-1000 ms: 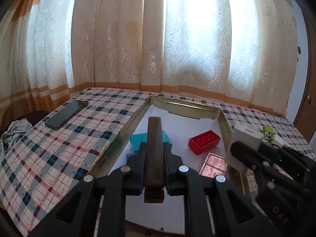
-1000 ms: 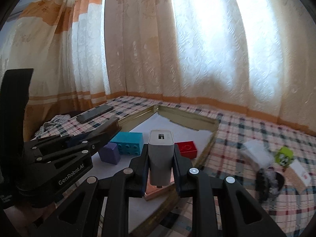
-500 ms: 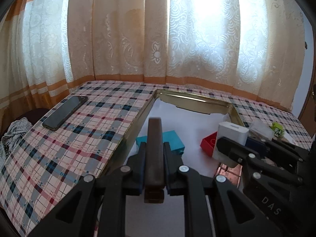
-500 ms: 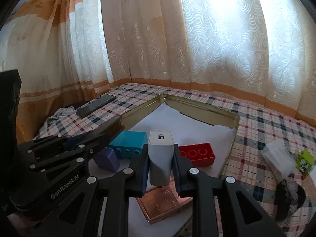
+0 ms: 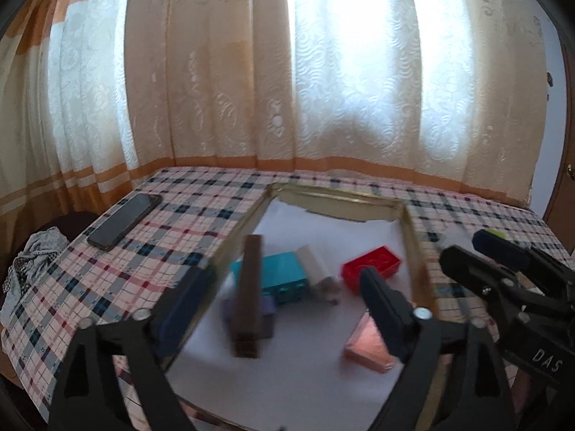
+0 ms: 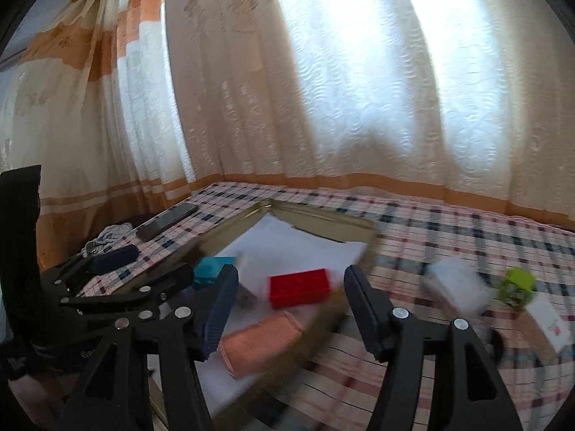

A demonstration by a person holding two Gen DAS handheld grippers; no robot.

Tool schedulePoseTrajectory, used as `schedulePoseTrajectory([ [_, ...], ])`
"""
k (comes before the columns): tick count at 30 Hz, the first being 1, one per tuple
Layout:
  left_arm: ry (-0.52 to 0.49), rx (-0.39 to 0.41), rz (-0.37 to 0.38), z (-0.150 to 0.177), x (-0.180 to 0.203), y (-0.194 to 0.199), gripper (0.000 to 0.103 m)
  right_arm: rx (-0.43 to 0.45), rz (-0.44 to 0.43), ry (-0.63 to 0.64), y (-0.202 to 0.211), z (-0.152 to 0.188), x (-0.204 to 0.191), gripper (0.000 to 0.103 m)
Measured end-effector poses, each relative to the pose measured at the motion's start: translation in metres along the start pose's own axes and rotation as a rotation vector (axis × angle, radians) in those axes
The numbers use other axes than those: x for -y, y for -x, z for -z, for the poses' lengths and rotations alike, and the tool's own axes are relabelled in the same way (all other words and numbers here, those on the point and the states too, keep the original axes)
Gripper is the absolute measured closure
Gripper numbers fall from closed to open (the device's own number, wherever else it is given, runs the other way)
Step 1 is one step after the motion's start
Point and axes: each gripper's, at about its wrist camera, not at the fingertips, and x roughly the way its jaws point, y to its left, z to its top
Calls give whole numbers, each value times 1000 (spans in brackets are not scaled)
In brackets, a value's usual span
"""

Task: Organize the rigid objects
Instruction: 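Lower the charger into the tray and open the right tool while the left tool releases the bar, then move both tools toward the black cup and the white red-logo box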

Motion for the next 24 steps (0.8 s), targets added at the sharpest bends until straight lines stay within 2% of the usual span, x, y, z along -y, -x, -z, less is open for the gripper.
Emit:
schedulePoseTrajectory([
  [4,-24,11,50,-4,29,8,6,22,56,-13,24,4,33,33],
  [11,-98,-25,175,-3,104,8,3,34,245,-93,58,12,113,32],
  [14,-139,-46,209,0,136,3,3,0,338,-120,64,16,144,32],
  [17,-179,-80,236,4,167,-8,3,-40,394,-139,66,23,167,32],
  [20,-186,-135,263,8,187,-24,3,-57,408,-182,68,27,185,32],
  [24,-194,-167,273,10,206,-36,3,-82,421,-213,66,32,198,32],
])
